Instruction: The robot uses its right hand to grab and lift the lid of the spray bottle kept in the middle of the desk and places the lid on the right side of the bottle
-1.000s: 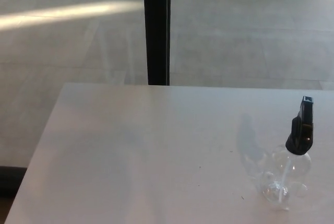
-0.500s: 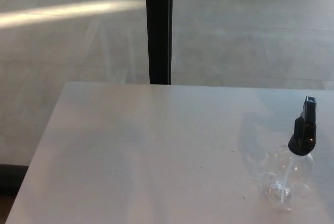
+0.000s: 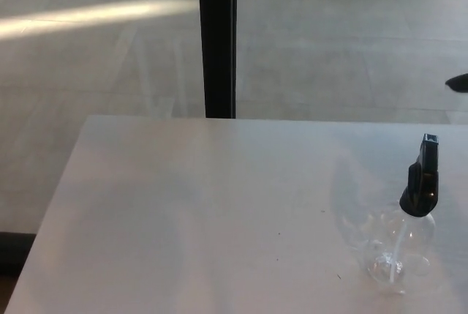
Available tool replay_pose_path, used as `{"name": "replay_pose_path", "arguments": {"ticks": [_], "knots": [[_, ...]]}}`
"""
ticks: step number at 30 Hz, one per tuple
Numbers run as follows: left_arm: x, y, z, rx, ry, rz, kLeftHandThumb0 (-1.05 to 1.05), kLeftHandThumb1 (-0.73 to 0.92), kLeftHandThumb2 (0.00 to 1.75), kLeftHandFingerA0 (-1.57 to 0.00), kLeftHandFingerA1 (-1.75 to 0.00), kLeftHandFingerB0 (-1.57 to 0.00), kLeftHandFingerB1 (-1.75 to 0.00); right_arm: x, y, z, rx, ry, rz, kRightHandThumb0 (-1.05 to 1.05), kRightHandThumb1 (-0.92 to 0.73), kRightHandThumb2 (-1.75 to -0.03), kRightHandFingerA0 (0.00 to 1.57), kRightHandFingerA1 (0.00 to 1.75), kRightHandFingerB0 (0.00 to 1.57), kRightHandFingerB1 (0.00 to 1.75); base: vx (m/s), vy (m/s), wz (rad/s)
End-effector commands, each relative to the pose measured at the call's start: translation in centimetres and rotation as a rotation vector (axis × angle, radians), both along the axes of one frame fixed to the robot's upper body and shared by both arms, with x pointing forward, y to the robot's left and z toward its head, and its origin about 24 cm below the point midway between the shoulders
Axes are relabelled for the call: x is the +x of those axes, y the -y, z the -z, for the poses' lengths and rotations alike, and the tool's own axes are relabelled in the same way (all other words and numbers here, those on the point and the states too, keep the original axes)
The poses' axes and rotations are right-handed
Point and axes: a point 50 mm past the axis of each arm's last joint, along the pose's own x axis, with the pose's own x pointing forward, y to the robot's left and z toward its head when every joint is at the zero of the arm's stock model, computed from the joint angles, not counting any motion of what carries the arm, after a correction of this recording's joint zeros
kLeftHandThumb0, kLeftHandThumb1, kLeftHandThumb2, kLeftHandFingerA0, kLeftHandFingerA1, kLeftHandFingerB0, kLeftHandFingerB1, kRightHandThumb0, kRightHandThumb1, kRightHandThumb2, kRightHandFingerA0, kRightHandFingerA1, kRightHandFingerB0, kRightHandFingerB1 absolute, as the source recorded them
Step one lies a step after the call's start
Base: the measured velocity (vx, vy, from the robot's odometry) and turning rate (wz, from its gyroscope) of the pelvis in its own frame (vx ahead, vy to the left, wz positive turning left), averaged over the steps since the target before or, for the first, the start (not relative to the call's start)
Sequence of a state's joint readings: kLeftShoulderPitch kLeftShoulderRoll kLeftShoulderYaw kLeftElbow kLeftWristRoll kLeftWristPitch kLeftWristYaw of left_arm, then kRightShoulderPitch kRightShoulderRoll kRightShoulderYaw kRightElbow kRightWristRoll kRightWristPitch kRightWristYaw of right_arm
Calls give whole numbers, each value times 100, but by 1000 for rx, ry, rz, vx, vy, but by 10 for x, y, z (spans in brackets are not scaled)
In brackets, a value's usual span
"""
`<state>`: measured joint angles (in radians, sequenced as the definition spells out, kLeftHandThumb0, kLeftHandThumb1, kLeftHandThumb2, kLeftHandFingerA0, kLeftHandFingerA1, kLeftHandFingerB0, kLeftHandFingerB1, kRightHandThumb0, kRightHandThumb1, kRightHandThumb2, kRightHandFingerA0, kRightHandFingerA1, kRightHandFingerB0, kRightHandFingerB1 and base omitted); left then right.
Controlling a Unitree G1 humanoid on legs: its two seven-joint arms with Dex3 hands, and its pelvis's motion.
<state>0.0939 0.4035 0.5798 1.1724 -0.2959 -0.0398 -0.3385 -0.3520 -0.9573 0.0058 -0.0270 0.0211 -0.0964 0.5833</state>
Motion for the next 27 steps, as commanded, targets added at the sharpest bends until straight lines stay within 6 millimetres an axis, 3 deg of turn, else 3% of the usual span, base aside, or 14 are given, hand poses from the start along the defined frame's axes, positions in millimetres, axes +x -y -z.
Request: {"name": "replay_pose_path", "arguments": {"ticks": [1, 7, 8, 9, 11, 13, 14, 17, 20, 21, 22, 24, 26, 27], "knots": [[-2, -9, -7, 38, 1, 0, -88, 46, 111, -32, -84, -3, -62, -2, -10, -3, -155, -3, -77, -30, -38, -91, 2, 52, 0, 48, 0, 0, 0], [-3, -8, -7, 41, -6, 16, -92, 48, 112, -37, -87, -4, -65, 2, -26, -17, -168, 53, -108, -29, -40, -92, 2, 52, 0, 48, 0, 0, 0], [-3, -8, -6, 40, -5, -1, -83, 61, 93, -28, -100, -2, -76, 3, -30, -24, -155, 80, -122, -30, -39, -92, 2, 52, 0, 48, 0, 0, 0], [-4, -8, -6, 40, -2, 1, -92, 48, 113, -35, -87, -5, -66, 4, -32, -29, -147, 107, -135, -30, -39, -91, 2, 52, 0, 48, 0, 0, 0], [-4, -8, -6, 39, 9, 11, -95, 48, 114, -32, -87, -5, -65, 4, -36, -36, -142, 141, -146, -51, -44, -65, 12, 44, 13, 33, 0, 0, 0], [-4, -8, -6, 38, 5, 6, -94, 48, 113, -34, -87, -5, -66, 4, -37, -40, -132, 141, -151, -31, -36, -90, 2, 52, 0, 48, 0, 0, 0], [-4, -8, -6, 38, 4, 7, -93, 48, 113, -32, -85, -5, -65, 4, -39, -43, -129, 151, -156, -50, -43, -65, 12, 44, 13, 33, 0, 0, 0], [-1, -8, -7, 39, 6, 6, -93, 48, 113, -34, -87, -4, -66, 3, -42, -49, -125, 181, -178, -49, -42, -64, 13, 44, 14, 34, 0, 0, 0], [0, -8, -6, 34, 9, 4, -89, 46, 112, -32, -84, -3, -64, 1, -45, -45, -195, 167, -189, -48, -37, -65, 13, 45, 16, 36, 0, 0, 0], [0, -8, -6, 36, 7, 5, -84, 57, 92, -18, -111, 0, -80, 0, -46, -42, -212, 144, -199, -41, -46, -55, 13, 38, 21, 29, 0, 0, 0], [0, -8, -7, 36, 8, 9, -91, 48, 113, -35, -87, -4, -65, 0, -47, -39, -230, 126, -203, -44, -44, -54, 15, 36, 21, 29, 0, 0, 0], [1, -8, -7, 42, 6, 16, -91, 48, 113, -37, -88, -4, -65, 0, -48, -32, -274, 88, -211, -27, -26, -84, 7, 54, 6, 49, 0, 0, 0], [1, -7, -6, 40, 4, 16, -81, 59, 95, -20, -111, 0, -76, 0, -49, -23, -326, 47, -218, -51, -36, -64, 11, 41, 17, 37, 0, 0, 0], [1, -7, -6, 36, 5, 14, -87, 48, 112, -34, -85, -3, -62, 0, -50, -18, -350, 31, -227, -52, -36, -64, 9, 41, 16, 37, 0, 0, 0]]}}
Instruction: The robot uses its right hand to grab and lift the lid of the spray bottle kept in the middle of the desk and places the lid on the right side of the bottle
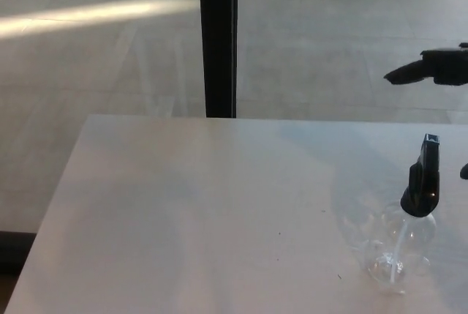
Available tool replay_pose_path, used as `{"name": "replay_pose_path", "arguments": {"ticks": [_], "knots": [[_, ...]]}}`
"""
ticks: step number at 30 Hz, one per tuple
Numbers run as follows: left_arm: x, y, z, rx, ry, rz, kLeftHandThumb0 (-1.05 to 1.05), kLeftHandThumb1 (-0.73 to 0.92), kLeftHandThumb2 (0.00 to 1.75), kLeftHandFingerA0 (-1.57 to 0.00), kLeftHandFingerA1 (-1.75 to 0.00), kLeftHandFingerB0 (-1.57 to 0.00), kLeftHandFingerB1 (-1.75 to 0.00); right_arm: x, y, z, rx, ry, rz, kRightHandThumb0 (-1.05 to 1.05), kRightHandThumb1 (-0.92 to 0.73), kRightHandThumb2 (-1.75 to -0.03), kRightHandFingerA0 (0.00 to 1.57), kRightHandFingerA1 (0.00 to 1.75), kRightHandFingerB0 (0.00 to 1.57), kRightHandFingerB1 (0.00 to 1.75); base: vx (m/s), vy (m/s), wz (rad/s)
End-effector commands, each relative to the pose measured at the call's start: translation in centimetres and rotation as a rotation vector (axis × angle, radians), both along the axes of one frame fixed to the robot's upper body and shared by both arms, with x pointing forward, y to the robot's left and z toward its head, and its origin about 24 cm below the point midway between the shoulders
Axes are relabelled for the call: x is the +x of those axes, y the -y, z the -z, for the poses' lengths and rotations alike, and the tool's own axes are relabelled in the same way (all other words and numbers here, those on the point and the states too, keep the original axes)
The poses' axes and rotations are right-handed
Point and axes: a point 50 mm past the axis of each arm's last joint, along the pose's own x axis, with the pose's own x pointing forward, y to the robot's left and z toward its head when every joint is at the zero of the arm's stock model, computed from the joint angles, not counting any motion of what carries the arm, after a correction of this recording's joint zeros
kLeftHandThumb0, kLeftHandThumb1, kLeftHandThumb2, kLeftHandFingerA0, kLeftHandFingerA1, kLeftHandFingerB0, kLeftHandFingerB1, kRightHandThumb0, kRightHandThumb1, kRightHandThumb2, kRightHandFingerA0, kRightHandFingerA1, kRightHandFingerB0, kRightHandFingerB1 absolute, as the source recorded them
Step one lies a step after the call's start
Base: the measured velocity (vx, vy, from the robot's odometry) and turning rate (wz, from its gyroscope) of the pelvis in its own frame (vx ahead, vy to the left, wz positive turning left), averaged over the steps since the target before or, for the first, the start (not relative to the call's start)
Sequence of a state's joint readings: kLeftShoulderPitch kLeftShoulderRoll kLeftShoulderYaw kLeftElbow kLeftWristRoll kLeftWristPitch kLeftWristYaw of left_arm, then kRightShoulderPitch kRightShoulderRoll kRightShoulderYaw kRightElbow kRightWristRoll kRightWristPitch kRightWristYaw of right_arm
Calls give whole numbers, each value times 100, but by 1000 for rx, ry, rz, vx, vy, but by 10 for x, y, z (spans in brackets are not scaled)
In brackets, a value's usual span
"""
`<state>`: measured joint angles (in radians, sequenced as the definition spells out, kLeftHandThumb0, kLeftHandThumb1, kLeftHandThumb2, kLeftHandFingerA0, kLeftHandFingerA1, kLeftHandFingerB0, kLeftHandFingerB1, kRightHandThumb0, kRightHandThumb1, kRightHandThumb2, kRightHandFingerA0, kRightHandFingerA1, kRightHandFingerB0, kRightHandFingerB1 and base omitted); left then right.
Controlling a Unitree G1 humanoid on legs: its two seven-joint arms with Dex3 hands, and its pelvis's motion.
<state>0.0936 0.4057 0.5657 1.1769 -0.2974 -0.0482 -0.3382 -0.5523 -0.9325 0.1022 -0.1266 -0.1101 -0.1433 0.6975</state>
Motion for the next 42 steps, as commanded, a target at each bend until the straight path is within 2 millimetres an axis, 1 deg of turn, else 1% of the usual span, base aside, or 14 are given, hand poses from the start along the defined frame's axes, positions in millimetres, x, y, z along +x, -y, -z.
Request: {"name": "replay_pose_path", "arguments": {"ticks": [1, 3, 10, 11, 14, 16, 20, 28, 29, 31, 32, 39, 40, 42], "knots": [[0, -7, -6, 28, 11, -1, -87, 48, 112, -34, -85, -3, -62, -2, -1, 18, -154, -75, -11, -52, -36, -64, 9, 41, 16, 37, 0, 0, 0], [1, -7, -6, 27, 11, -1, -92, 49, 114, -36, -87, -4, -65, -1, -3, 28, -199, -129, -16, -52, -35, -65, 6, 40, 17, 39, 0, 0, 0], [1, -7, -6, 12, 23, 0, -94, 48, 114, -33, -87, -4, -64, 2, -6, 32, -220, -141, -16, -43, -44, -55, 7, 35, 21, 32, 0, 0, 0], [2, -7, -6, 29, 5, 10, -68, 65, 59, -49, -53, -32, -38, 5, -6, 32, -224, -129, -26, -48, -34, -64, 6, 45, 19, 39, 0, 0, 0], [2, -7, -6, 31, 7, 26, -67, 66, 60, -47, -54, -30, -38, 7, -7, 33, -242, -123, -22, -47, -35, -64, 6, 45, 20, 39, 0, 0, 0], [2, -7, -7, 38, 4, 24, -67, 66, 60, -50, -54, -32, -38, 9, -7, 34, -243, -108, -23, -41, -45, -54, 11, 41, 30, 31, 0, 0, 0], [2, -6, -7, 42, 8, 45, -66, 67, 60, -48, -55, -30, -38, 17, -4, 36, -269, -71, 5, -35, -53, -56, 20, 44, 44, 34, 0, 0, 0], [1, -7, -7, 46, -4, 63, -66, 68, 60, -49, -53, -29, -38, 26, 7, 43, -273, -15, 4, -29, -60, -58, 31, 41, 53, 37, 0, 0, 0], [2, -6, -6, 42, -5, 54, -66, 68, 60, -49, -54, -30, -38, 26, 7, 48, -241, -3, -15, -29, -61, -59, 48, 45, 58, 39, 0, 0, 0], [2, -7, -6, 41, -5, 53, -66, 68, 60, -49, -54, -30, -38, 26, 8, 48, -237, 1, -19, -29, -61, -59, 48, 45, 58, 39, 0, 0, 0], [3, -6, -6, 42, 3, 62, -66, 69, 61, -49, -54, -32, -39, 23, 7, 53, -215, 37, -55, -28, -62, -59, 64, 53, 62, 42, 0, 0, 0], [5, -6, -6, 47, -8, 57, -68, 72, 61, -51, -53, -34, -39, 19, 4, 64, -194, 31, -85, -27, -63, -59, 76, 60, 63, 42, 0, 0, 0], [5, -6, -6, 47, -10, 55, -68, 71, 61, -50, -52, -34, -38, 18, 3, 65, -187, 23, -89, -30, -64, -59, 77, 68, 62, 41, 0, 0, 0], [3, -5, -5, 43, -4, 46, -67, 72, 61, -52, -53, -36, -39, 16, 0, 67, -178, 10, -104, -33, -66, -60, 75, 64, 59, 40, 0, 0, 0]]}}
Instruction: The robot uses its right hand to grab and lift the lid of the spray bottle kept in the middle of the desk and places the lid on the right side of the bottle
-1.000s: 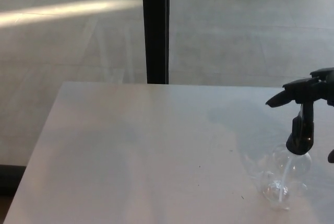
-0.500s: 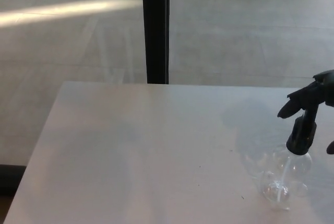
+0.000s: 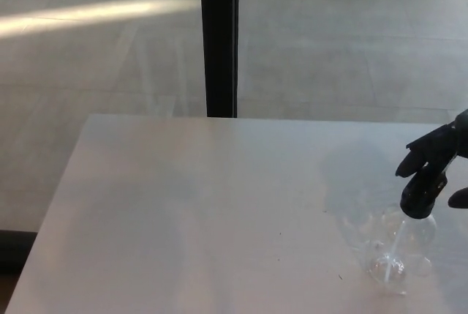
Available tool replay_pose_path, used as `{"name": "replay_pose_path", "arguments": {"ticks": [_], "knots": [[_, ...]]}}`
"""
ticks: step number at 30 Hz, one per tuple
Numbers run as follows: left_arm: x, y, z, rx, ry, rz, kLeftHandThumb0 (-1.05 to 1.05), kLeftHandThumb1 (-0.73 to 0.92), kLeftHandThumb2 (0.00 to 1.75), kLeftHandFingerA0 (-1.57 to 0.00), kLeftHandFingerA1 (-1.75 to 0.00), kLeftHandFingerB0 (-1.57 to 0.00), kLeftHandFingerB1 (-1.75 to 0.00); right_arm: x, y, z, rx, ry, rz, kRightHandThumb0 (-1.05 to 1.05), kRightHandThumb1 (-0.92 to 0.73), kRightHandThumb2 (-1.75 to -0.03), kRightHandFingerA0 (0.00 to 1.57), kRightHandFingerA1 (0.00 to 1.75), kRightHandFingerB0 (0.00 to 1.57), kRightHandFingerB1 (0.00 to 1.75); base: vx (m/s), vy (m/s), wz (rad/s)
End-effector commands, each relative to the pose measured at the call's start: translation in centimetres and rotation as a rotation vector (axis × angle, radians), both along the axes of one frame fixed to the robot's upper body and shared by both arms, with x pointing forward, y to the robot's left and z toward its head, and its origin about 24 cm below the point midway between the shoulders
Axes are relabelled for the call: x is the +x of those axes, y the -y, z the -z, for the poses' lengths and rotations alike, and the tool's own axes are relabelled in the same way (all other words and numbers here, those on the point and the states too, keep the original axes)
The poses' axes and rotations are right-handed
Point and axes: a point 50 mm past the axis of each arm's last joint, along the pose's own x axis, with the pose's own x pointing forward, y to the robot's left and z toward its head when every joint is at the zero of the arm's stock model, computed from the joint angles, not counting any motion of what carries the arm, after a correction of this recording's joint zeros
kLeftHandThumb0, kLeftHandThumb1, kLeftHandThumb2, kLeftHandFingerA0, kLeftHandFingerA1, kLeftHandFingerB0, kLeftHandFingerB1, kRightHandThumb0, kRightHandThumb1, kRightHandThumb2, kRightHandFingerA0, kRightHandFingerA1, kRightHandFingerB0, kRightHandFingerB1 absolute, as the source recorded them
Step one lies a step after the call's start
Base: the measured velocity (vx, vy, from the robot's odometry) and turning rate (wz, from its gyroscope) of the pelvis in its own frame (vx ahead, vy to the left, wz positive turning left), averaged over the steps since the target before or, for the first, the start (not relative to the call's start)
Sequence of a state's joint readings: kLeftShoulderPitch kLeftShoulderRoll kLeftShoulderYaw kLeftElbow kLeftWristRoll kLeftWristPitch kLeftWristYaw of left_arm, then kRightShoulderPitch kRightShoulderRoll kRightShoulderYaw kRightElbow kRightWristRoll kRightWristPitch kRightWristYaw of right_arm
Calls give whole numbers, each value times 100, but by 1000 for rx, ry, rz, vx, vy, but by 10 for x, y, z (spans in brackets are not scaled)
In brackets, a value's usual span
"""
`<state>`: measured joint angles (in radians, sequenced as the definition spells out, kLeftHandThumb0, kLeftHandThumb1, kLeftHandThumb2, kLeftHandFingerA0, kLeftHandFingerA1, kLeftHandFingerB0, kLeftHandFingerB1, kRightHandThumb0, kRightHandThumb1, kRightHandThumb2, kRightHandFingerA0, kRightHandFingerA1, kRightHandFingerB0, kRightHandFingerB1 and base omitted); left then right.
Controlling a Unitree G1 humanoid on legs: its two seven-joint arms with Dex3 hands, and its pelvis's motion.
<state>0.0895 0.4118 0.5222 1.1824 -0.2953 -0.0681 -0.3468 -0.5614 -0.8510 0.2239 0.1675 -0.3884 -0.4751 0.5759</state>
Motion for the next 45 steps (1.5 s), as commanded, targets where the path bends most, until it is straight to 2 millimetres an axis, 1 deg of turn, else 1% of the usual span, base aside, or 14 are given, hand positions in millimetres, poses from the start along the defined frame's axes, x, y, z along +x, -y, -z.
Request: {"name": "replay_pose_path", "arguments": {"ticks": [1, 5, 6, 7, 9, 11, 15, 16, 29, 31, 34, 39, 40, 45], "knots": [[-1, -6, -5, 33, 8, -6, -67, 72, 61, -52, -53, -36, -39, -7, -9, 10, 18, -6, -67, -33, -66, -60, 75, 64, 59, 40, 0, 0, 0], [-1, -5, -5, 26, 22, -4, -67, 75, 62, -52, -52, -37, -39, -11, -20, 9, 43, -4, -120, -37, -68, -61, 78, 71, 57, 39, 0, 0, 0], [-1, -5, -5, 20, 29, -6, -67, 59, 98, -46, -62, -30, -52, -12, -22, 9, 35, 2, -121, -34, -69, -60, 79, 84, 56, 39, 0, 0, 0], [-2, -5, -5, 33, 26, 4, -69, 76, 62, -52, -52, -38, -38, -12, -24, 10, 32, -2, -116, -32, -70, -61, 80, 112, 54, 40, 0, 0, 0], [-2, -5, -5, 22, 35, -2, -70, 61, 98, -44, -61, -32, -52, -14, -26, 9, 37, 17, -133, -27, -74, -65, 83, 156, 55, 43, 0, 0, 0], [-2, -6, -5, 23, 39, -6, -69, 78, 63, -49, -50, -37, -38, -15, -27, 8, 37, 30, -143, -24, -79, -65, 91, 172, 58, 43, 0, 0, 0], [-1, -6, -6, 25, 43, -6, -70, 63, 101, -45, -60, -29, -51, -16, -27, 3, -20, 46, -129, -27, -76, -65, 89, 170, 80, 54, 0, 0, 0], [-1, -6, -6, 30, 38, 6, -74, 81, 65, -51, -50, -37, -37, -16, -25, 1, -47, 60, -118, -34, -69, -65, 85, 166, 84, 65, 0, 0, 0], [-2, -5, -4, 24, 41, -13, -77, 86, 65, -53, -51, -37, -37, -9, -8, -10, -103, 183, -39, -35, -77, -65, 85, 173, 83, 78, 0, 0, 0], [-2, -4, -4, 22, 47, -26, -80, 70, 106, -49, -62, -33, -52, -6, -5, -15, -113, 204, -8, -31, -76, -69, 89, 169, 85, 79, 0, 0, 0], [-4, -4, -3, 15, 48, -26, -78, 86, 66, -52, -52, -37, -37, -4, -4, -17, -121, 216, 11, -30, -77, -72, 90, 169, 83, 77, 0, 0, 0], [-5, -3, -2, 13, 48, -35, -79, 87, 66, -50, -51, -35, -38, 1, -3, -33, -64, 248, 26, -33, -79, -64, 82, 171, 78, 94, 0, 0, 0], [-6, -2, -1, 8, 48, -39, -76, 68, 107, -44, -60, -27, -50, 3, -3, -37, -69, 255, 26, -34, -80, -65, 81, 173, 74, 108, 0, 0, 0], [-8, -1, -1, 5, 55, -27, -83, 88, 67, -49, -53, -34, -38, 6, -5, -49, -45, 277, 28, -35, -83, -69, 85, 175, 71, 123, 0, 0, 0]]}}
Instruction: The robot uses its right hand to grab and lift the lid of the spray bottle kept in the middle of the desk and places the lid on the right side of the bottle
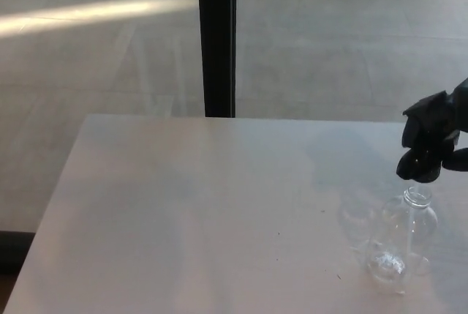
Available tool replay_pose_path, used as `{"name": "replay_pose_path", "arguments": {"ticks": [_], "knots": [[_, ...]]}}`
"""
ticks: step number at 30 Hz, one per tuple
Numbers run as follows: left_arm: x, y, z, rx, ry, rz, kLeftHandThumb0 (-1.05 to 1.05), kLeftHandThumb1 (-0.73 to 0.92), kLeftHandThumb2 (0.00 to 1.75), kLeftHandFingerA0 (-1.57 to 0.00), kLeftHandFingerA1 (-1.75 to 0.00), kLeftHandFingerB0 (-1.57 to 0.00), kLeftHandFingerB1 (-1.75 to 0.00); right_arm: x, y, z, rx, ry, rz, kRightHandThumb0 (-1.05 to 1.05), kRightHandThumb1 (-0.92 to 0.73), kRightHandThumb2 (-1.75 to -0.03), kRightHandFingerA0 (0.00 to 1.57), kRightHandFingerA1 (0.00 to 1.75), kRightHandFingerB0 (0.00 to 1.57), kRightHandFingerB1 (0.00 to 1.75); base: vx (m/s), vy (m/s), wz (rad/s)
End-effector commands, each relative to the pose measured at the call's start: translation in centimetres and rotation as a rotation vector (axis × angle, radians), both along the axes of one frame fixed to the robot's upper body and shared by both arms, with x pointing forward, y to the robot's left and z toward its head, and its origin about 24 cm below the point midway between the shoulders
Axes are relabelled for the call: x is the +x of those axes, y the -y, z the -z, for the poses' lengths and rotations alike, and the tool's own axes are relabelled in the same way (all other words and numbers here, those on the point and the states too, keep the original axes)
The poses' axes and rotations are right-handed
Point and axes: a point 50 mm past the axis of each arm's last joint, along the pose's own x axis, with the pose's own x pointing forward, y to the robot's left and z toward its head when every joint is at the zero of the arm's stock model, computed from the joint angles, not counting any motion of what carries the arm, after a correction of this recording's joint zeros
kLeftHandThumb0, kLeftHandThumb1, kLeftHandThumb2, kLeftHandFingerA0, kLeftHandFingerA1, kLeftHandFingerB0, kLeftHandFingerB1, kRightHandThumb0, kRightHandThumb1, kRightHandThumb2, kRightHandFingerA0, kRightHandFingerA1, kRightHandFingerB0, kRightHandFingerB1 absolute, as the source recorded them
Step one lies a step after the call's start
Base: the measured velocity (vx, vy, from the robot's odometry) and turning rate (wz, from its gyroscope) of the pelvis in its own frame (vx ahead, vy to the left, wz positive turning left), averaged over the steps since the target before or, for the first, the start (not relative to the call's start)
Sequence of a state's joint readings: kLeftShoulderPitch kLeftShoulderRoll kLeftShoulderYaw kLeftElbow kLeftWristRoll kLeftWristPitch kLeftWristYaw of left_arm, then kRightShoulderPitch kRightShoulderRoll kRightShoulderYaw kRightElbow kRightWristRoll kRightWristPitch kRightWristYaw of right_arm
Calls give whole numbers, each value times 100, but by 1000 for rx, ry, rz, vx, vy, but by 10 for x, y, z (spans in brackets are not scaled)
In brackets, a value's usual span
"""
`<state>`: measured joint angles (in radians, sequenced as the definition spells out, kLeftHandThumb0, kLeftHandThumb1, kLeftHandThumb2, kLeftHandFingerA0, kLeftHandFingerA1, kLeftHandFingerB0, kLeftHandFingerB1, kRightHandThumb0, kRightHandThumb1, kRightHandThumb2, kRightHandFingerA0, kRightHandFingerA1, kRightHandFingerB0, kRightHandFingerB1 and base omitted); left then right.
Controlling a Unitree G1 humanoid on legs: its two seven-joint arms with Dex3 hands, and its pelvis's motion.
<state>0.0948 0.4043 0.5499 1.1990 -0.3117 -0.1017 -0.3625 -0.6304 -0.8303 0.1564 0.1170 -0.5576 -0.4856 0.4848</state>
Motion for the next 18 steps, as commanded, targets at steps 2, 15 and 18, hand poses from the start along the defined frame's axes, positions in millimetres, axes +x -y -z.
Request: {"name": "replay_pose_path", "arguments": {"ticks": [2, 15, 18], "knots": [[-4, -2, -1, 8, 14, -3, -79, 69, 107, -45, -60, -28, -50, 4, 4, -20, 48, 43, 27, -33, -72, -84, 83, 174, 75, 124, 0, 0, 0], [-6, -2, -1, 7, 10, -11, -83, 88, 67, -51, -51, -34, -37, 8, 33, -91, 268, 100, 170, -28, -71, -87, 83, 172, 67, 144, 0, 0, 0], [-8, -2, -1, 13, -1, -15, -83, 88, 66, -52, -50, -34, -36, 8, 43, -102, 299, 127, 217, -28, -71, -83, 81, 175, 66, 146, 0, 0, 0]]}}
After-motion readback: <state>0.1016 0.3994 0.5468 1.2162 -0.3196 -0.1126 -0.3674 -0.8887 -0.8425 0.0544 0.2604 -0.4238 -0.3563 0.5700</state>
